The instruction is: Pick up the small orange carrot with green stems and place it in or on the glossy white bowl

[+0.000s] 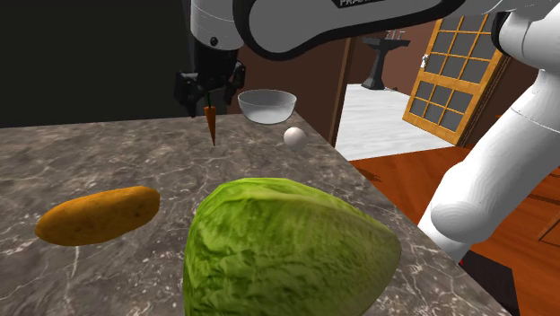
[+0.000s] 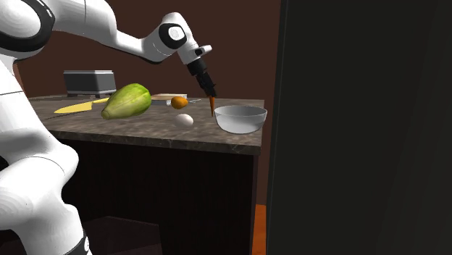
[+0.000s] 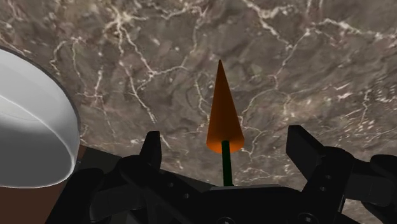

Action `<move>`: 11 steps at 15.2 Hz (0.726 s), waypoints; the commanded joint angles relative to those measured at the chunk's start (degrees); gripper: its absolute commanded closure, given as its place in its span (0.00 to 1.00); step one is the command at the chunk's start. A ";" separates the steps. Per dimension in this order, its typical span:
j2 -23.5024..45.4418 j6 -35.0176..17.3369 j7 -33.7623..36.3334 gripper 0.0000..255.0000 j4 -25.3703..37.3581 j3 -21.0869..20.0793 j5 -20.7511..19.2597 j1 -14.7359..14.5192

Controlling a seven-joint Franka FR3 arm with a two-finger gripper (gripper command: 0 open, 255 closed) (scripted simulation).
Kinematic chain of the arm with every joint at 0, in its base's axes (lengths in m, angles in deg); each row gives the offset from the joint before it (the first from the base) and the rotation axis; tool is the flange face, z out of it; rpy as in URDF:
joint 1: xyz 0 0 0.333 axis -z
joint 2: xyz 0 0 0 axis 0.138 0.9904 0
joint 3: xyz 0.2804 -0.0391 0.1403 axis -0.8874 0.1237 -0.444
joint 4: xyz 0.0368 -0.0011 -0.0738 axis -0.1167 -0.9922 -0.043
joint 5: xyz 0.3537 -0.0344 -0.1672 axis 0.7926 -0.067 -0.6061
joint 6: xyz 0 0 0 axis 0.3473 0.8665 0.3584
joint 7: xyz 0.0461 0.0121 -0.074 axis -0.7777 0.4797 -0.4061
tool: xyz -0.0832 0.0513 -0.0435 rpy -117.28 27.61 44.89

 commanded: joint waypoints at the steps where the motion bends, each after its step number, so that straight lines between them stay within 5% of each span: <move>1: 0.03 -0.21 0.07 0.00 -0.16 -0.02 -0.05 0.00; 6: 0.03 -0.19 0.07 0.00 -0.15 -0.02 -0.05 0.00; 7: 0.03 -0.19 0.07 1.00 -0.15 -0.02 -0.05 0.00; 11: 0.03 -0.20 0.07 1.00 -0.16 -0.02 -0.05 0.00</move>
